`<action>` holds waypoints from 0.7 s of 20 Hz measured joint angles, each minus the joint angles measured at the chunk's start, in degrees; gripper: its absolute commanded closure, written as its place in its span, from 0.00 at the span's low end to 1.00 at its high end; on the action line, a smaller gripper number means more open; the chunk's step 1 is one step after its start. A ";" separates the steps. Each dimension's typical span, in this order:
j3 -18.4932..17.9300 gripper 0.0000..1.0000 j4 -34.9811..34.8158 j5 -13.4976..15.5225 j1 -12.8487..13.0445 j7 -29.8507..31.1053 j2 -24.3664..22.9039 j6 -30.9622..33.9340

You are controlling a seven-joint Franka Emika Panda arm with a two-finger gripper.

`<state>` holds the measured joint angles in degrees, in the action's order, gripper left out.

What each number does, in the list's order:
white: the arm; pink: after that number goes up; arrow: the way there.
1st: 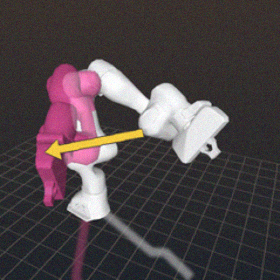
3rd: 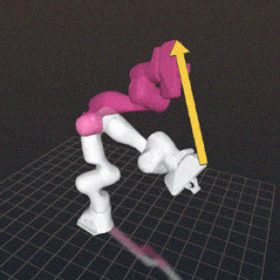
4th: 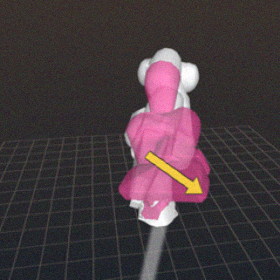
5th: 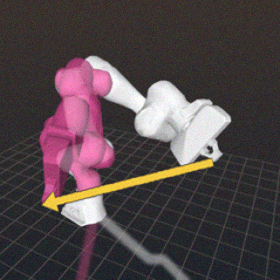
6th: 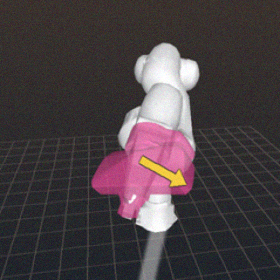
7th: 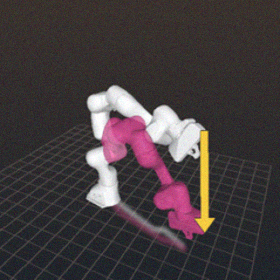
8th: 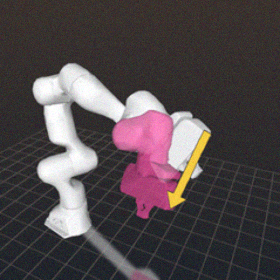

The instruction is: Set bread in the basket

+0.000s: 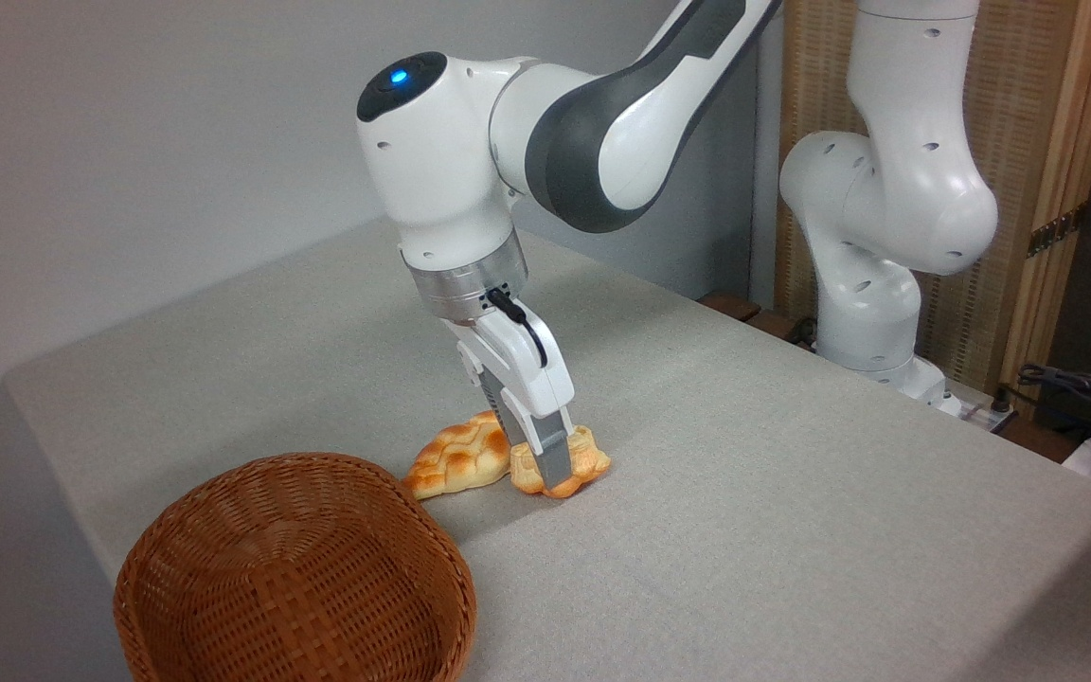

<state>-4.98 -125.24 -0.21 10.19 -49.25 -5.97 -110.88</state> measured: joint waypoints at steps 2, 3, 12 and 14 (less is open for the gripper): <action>0.00 0.59 -0.02 0.00 0.02 0.00 0.00 0.00; 0.00 0.59 -0.02 0.00 0.02 0.00 0.00 0.00; -0.72 0.59 5.08 0.07 -0.17 0.00 -0.89 -0.21; -1.09 0.58 6.70 0.46 -0.21 0.00 -0.95 -2.13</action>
<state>-6.07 -118.54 0.25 9.98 -49.25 -6.93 -113.02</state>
